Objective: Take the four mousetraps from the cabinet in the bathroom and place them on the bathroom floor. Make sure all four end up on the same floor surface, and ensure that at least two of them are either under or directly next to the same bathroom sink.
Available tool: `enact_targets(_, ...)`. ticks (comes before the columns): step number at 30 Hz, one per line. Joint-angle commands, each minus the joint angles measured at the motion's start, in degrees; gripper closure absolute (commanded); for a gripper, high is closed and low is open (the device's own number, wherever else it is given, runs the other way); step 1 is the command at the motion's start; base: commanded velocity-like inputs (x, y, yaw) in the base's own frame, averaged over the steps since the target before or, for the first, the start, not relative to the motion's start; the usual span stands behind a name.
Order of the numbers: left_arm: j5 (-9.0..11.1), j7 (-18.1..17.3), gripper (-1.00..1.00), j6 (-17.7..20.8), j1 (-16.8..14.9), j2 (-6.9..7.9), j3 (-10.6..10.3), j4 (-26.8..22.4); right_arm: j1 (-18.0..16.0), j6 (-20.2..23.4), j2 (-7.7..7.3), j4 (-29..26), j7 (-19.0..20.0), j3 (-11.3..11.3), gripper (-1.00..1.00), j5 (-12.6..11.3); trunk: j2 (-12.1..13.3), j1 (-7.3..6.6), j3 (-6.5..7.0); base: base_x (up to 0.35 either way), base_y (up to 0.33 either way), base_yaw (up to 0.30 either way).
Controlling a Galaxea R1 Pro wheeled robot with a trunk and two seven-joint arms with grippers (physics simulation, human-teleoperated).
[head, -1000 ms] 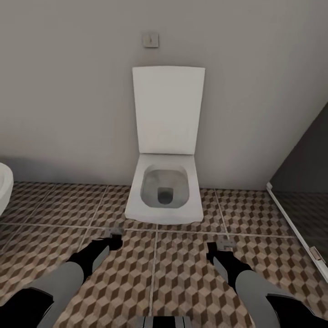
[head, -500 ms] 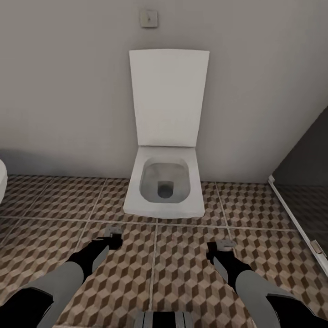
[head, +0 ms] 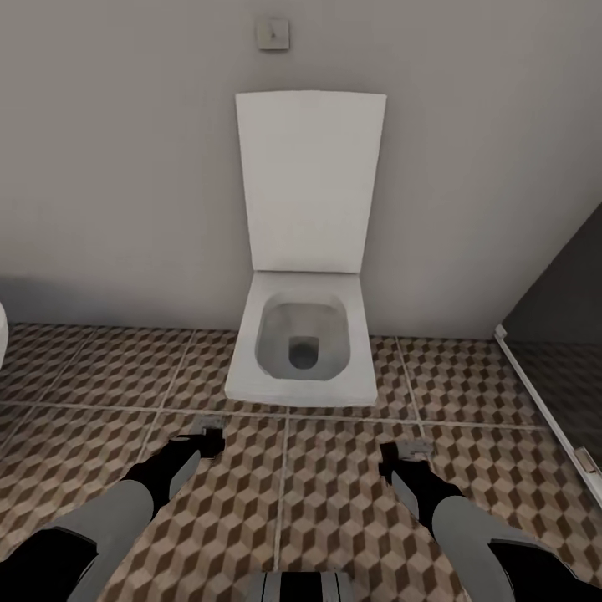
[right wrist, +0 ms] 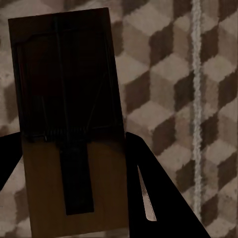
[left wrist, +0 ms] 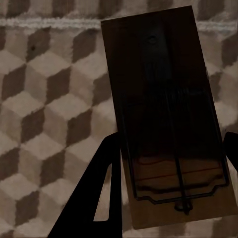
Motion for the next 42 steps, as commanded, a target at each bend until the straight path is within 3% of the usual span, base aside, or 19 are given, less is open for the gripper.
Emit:
enact_targets(1,0.5,0.6,1.00,0.3,0.0,0.06,-0.5,-0.2,0.0,0.3,0.05,-0.1,-0.1,-0.5,1.00,0.4,0.0,0.01,-0.04,0.258,0.000,0.000)
enact_targets(28,0.5,0.5,1.00,0.3,0.0,0.13,-0.5,-0.2,0.0,0.3,-0.03,-0.1,-0.1,-0.5,1.00,0.4,0.0,0.01,-0.04,0.312,0.000,0.000)
enact_targets(42,0.5,0.5,1.00,0.3,0.0,0.06,-0.5,-0.2,0.0,0.3,-0.11,-0.1,-0.1,-0.5,1.00,0.4,0.0,0.01,-0.04,0.105,0.000,0.000)
